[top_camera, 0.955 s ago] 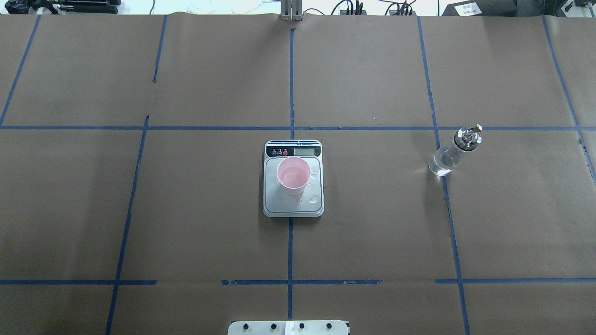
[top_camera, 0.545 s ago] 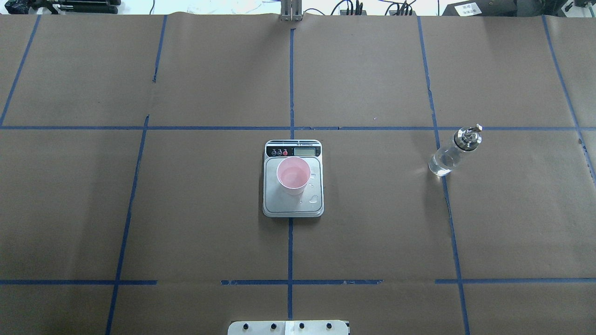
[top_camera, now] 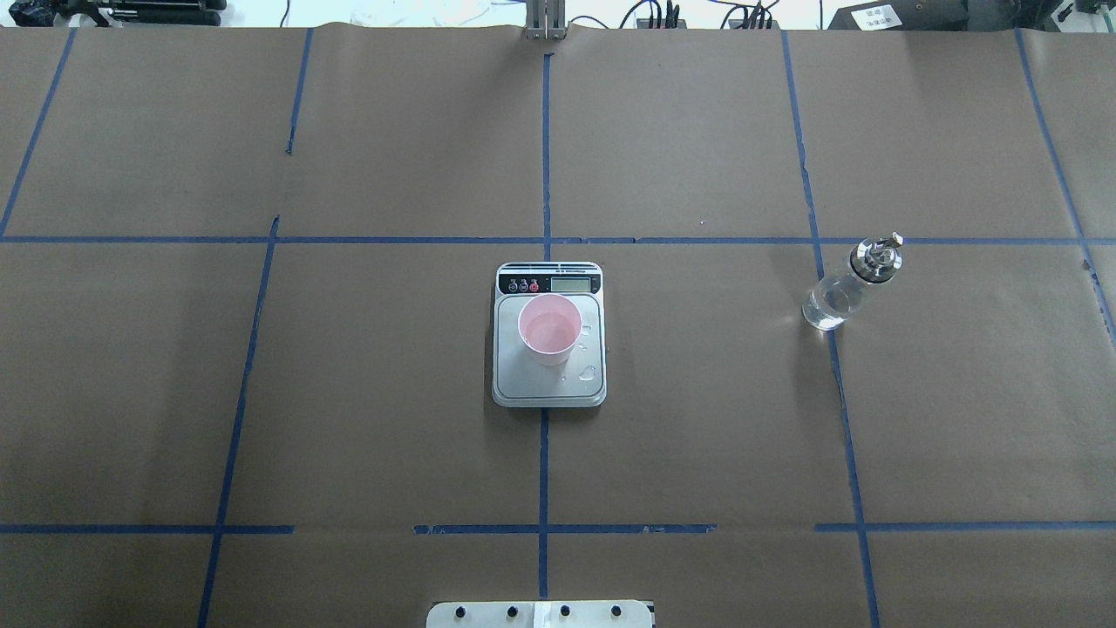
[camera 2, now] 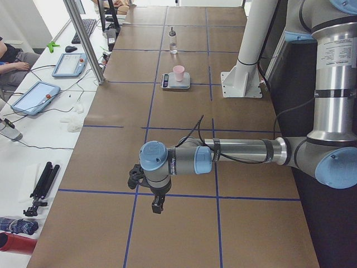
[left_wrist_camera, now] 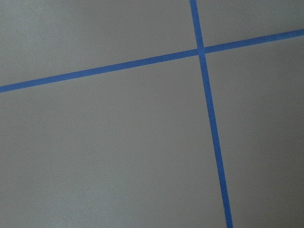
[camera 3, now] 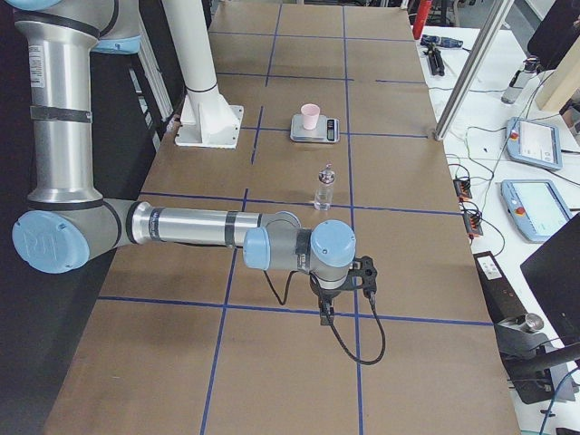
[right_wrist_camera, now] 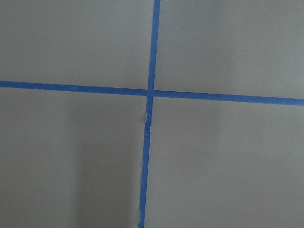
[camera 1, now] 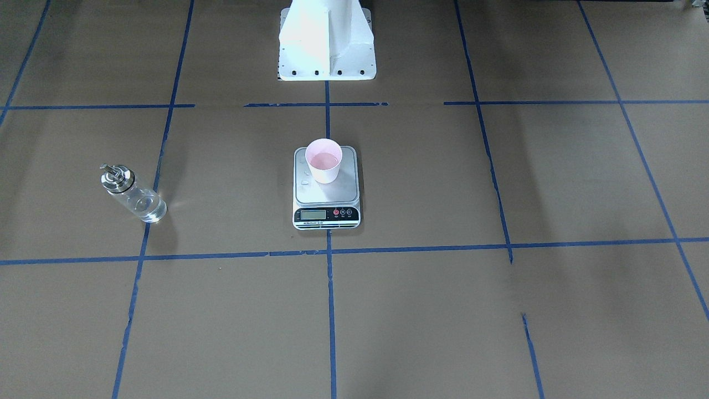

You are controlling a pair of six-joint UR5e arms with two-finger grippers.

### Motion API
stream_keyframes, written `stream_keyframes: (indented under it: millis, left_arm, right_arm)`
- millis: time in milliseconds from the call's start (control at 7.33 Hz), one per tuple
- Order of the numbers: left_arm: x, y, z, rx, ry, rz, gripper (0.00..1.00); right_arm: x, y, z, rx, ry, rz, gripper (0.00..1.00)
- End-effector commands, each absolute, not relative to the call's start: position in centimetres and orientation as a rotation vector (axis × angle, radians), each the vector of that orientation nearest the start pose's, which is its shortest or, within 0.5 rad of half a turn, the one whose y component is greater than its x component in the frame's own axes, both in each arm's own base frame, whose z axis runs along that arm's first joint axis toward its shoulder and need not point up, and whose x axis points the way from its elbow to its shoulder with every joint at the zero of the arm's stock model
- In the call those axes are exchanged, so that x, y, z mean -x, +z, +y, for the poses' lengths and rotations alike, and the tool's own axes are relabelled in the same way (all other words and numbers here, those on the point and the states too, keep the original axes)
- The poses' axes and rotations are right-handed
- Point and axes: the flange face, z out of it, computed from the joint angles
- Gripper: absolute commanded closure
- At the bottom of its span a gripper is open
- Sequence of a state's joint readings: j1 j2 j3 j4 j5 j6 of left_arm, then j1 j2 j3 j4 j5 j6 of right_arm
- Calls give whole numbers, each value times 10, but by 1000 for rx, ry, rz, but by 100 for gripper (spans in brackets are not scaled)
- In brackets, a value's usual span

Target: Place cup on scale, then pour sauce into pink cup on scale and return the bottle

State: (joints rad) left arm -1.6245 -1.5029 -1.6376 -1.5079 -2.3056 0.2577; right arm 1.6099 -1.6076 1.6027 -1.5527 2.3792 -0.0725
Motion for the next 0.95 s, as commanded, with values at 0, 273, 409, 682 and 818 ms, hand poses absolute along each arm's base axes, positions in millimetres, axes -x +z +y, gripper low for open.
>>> stream_keyframes:
  millis: [0, 273, 409, 682, 818]
  left_arm:
    - [91, 666, -454, -53, 166, 737, 0]
    - [91, 662, -455, -51, 120, 739, 0]
    - [90, 657, -457, -92, 128, 759, 0]
    - [89, 649, -462, -108, 114, 777, 0]
    - [89, 647, -463, -107, 106, 777, 0]
  right_arm:
    - [-80, 656, -475, -61, -37, -806, 0]
    - [-80, 655, -475, -63, -38, -808, 0]
    - [-80, 655, -475, -63, -38, -808, 0]
    - [-80, 653, -476, -66, -39, -808, 0]
    - [-80, 653, -476, -67, -40, -806, 0]
